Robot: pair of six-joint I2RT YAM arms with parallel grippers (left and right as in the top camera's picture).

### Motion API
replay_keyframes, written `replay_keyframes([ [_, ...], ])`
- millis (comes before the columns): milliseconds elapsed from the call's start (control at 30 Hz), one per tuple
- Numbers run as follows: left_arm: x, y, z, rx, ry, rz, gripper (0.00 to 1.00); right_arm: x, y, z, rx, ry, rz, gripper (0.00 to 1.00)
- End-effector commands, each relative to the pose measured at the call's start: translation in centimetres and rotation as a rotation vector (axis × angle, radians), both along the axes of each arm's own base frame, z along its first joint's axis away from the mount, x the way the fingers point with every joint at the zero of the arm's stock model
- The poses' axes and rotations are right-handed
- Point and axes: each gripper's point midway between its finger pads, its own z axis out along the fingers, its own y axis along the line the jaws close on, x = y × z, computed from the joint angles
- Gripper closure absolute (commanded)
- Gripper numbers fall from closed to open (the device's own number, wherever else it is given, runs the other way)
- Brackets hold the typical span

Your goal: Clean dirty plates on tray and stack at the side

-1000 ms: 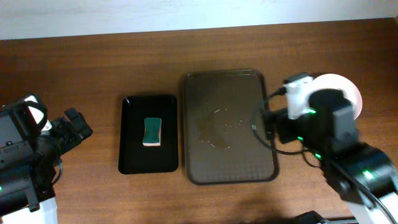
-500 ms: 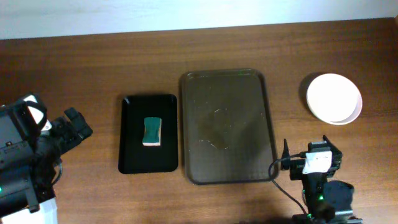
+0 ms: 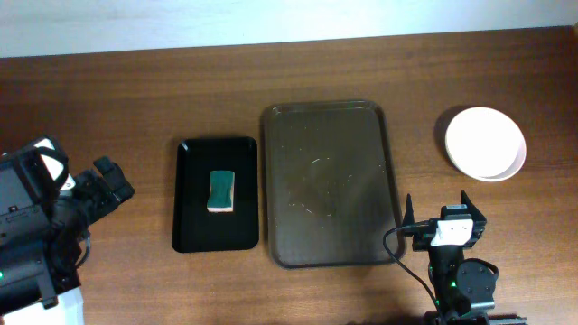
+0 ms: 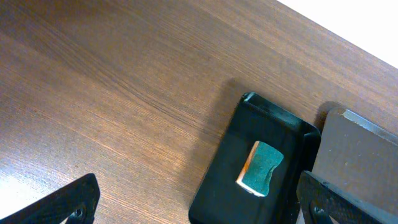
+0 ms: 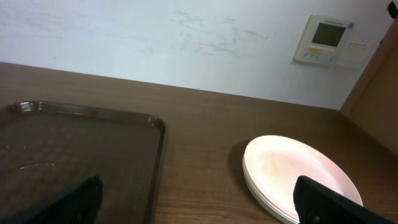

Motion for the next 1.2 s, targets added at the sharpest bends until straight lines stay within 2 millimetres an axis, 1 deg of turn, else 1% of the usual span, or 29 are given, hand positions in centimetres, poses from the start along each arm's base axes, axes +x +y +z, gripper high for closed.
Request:
replay_keyframes([
  [0,0.0,0.0,0.5,0.003,-0.016,-0.002,0.00,0.0,-0.3,-0.2,0.014,-0.003,-0.016,0.02],
  [567,-0.1,-0.2,0.5,0.003,-0.015,-0.009,0.00,0.0,-0.3,-0.2,0.014,-0.003,-0.016,0.02],
  [633,-1.0,-1.4,1.6,0.015,-0.061,-0.042,0.00,0.0,-0.3,-0.2,0.014,-0.003,-0.016,0.02],
  [667,-1.5,-1.3,2.8,0.059,-0.113,-0.033,0.00,0.0,-0.3,-0.2,0.014,-0.003,-0.016,0.02],
  [700,-1.6,-1.6,3.9,0.086,-0.182,-0.039,0.00,0.0,-0.3,-0.2,0.014,-0.003,-0.016,0.02],
  [733,-1.5,-2.2,5.0,0.110,-0.293,-0.062,0.00,0.0,-0.3,-0.2,0.014,-0.003,-0.016,0.02],
  [800,-1.1,-3.3,5.3,0.135,-0.452,-0.102,0.00,0.0,-0.3,-0.2,0.014,-0.003,-0.016,0.02],
  [833,-0.8,-3.9,4.9,0.145,-0.542,-0.121,0.00,0.0,-0.3,-0.2,0.014,-0.003,-0.016,0.02],
  [867,-0.7,-4.3,4.3,0.150,-0.594,-0.134,0.00,0.0,-0.3,-0.2,0.014,-0.003,-0.016,0.02],
  [900,-0.9,-5.3,2.3,0.177,-0.701,-0.179,0.00,0.0,-0.3,-0.2,0.014,-0.003,-0.016,0.01],
  [1000,-2.0,-6.2,-1.6,0.199,-0.814,-0.214,0.00,0.0,-0.3,-0.2,0.014,-0.003,-0.016,0.02],
  [1100,-2.7,-5.8,-5.9,0.217,-0.869,-0.187,0.00,0.0,-0.3,-0.2,0.014,-0.003,-0.016,0.02],
  [1167,-2.2,-5.8,-7.9,0.223,-0.913,-0.179,0.00,0.0,-0.3,-0.2,0.014,-0.003,-0.016,0.02],
])
